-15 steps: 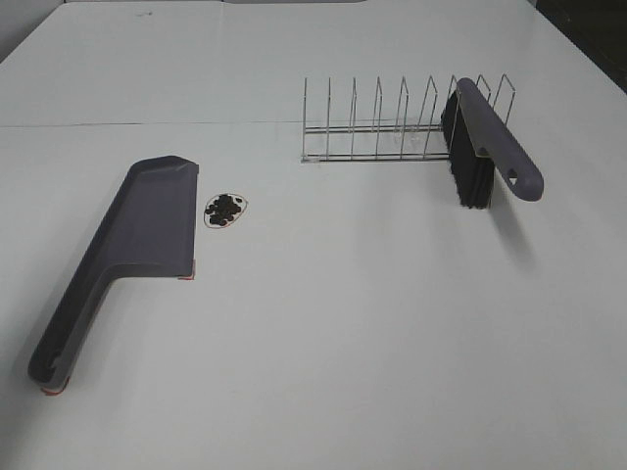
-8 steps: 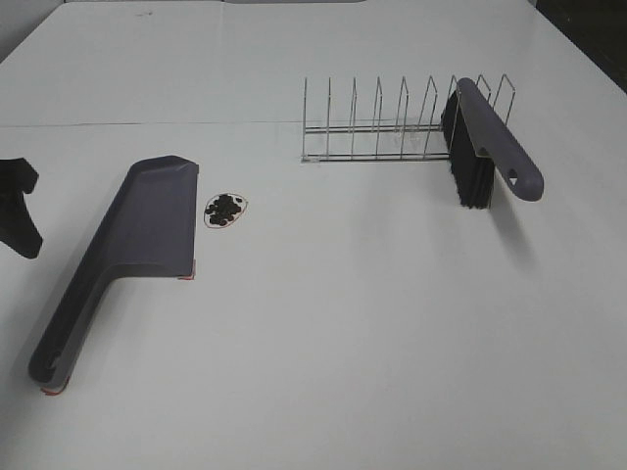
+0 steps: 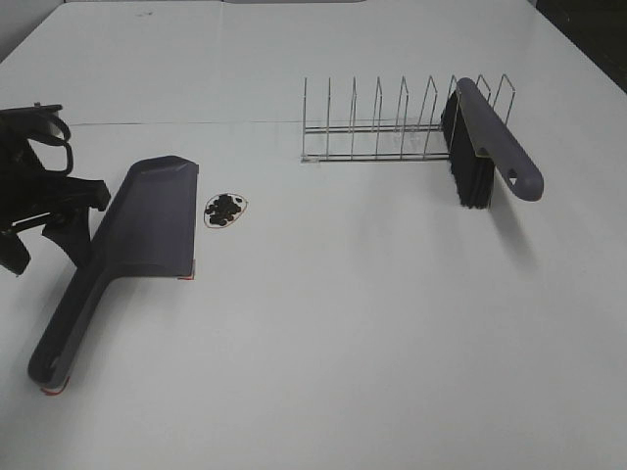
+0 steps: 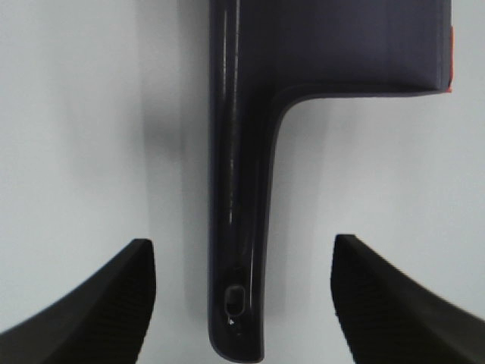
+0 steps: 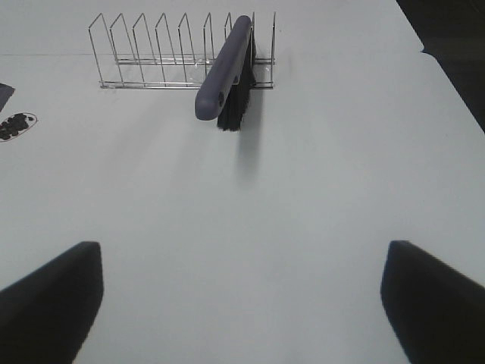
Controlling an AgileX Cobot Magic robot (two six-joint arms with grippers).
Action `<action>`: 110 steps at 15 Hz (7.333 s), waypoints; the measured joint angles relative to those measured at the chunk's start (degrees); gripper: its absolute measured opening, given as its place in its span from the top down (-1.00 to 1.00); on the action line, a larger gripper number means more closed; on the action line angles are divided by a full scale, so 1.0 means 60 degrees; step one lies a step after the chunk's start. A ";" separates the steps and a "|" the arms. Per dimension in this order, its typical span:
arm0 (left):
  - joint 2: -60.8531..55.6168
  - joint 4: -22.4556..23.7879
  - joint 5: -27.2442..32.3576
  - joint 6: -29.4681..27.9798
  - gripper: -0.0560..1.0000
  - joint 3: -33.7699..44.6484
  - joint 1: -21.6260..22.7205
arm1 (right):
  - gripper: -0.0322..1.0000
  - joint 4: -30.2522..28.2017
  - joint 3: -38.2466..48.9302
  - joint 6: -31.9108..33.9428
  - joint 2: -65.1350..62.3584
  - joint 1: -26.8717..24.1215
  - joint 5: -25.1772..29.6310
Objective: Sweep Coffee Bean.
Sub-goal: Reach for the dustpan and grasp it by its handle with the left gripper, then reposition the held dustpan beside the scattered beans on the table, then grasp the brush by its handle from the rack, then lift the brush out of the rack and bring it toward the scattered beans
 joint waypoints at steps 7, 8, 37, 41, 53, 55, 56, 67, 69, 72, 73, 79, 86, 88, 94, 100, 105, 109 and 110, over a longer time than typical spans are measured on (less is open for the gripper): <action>0.1012 0.0248 -0.0105 -0.0124 -0.25 -0.0029 -0.0153 | -0.72 0.0000 0.0000 0.0000 0.0000 0.0000 0.0000; 0.1155 0.0286 -0.0229 -0.0124 -0.25 -0.0029 -0.0220 | -0.72 0.0000 0.0000 0.0000 0.0000 0.0000 0.0000; 0.0945 0.1098 -0.1165 -0.1623 0.29 -0.0086 -0.0602 | -0.72 0.0076 0.0000 0.0000 0.0000 0.0000 0.0000; 0.0945 0.1117 -0.1146 -0.1652 0.29 -0.0086 -0.0602 | -0.72 0.0095 0.0000 0.0000 0.0000 0.0000 0.0000; 0.0945 0.1127 -0.1136 -0.1480 0.29 -0.0086 -0.0602 | -0.72 0.0076 -0.3657 -0.0716 0.8461 0.0000 -0.3762; 0.0945 0.1127 -0.1136 -0.1442 0.29 -0.0086 -0.0602 | -0.72 0.0229 -0.5138 -0.0840 1.0265 0.0000 -0.3638; 0.0945 0.1127 -0.1136 -0.1442 0.29 -0.0086 -0.0602 | -0.72 0.0248 -0.5806 -0.0945 1.1049 0.0000 -0.3495; 0.0945 0.1127 -0.1251 -0.1442 0.29 -0.0086 -0.0602 | -0.33 -0.0229 -1.2223 -0.1709 1.8296 0.1146 -0.1079; 0.0945 0.1127 -0.1251 -0.1442 0.29 -0.0086 -0.0602 | -0.30 -0.0344 -1.3149 -0.1356 1.9433 0.1404 -0.0764; 0.0945 0.1127 -0.1251 -0.1432 0.29 -0.0086 -0.0602 | -0.30 -0.0420 -1.4400 -0.1003 2.0798 0.1404 -0.0334; 0.0945 0.1127 -0.1251 -0.1432 0.29 -0.0086 -0.0602 | -0.30 -0.0420 -1.4572 -0.0993 2.0980 0.1404 -0.0325; 0.0945 0.1127 -0.1251 -0.1432 0.29 -0.0086 -0.0602 | -0.29 -0.0411 -1.5432 -0.0735 2.2384 0.1404 -0.0286; 0.0945 0.1127 -0.1261 -0.1432 0.29 -0.0086 -0.0602 | -0.27 -0.0420 -1.5432 -0.0353 2.3167 0.1404 -0.0592; 0.0945 0.1127 -0.1261 -0.1432 0.29 -0.0086 -0.0602 | -0.16 -0.0420 -1.5432 -0.0306 2.3358 0.1404 -0.0592; 0.0945 0.1127 -0.1261 -0.1432 0.29 -0.0086 -0.0602 | 0.39 -0.0668 -1.5728 0.0516 2.3396 0.1385 -0.0344; 0.0945 0.1127 -0.1261 -0.1432 0.29 -0.0086 -0.0602 | 0.39 -0.0793 -1.6578 0.0840 2.2718 0.1385 0.0181; 0.0945 0.1127 -0.1261 -0.1432 0.29 -0.0086 -0.0602 | 0.39 -0.0869 -1.6654 0.0926 2.1324 0.1394 0.1547; 0.0945 0.1165 -0.1222 -0.1432 0.29 -0.0086 -0.0602 | 0.39 -0.1175 -1.5413 0.0926 2.0216 0.2082 0.1585; 0.0945 0.1165 -0.1213 -0.1432 0.29 -0.0086 -0.0602 | 0.39 -0.1461 -1.4821 0.1012 1.9834 0.2454 0.1595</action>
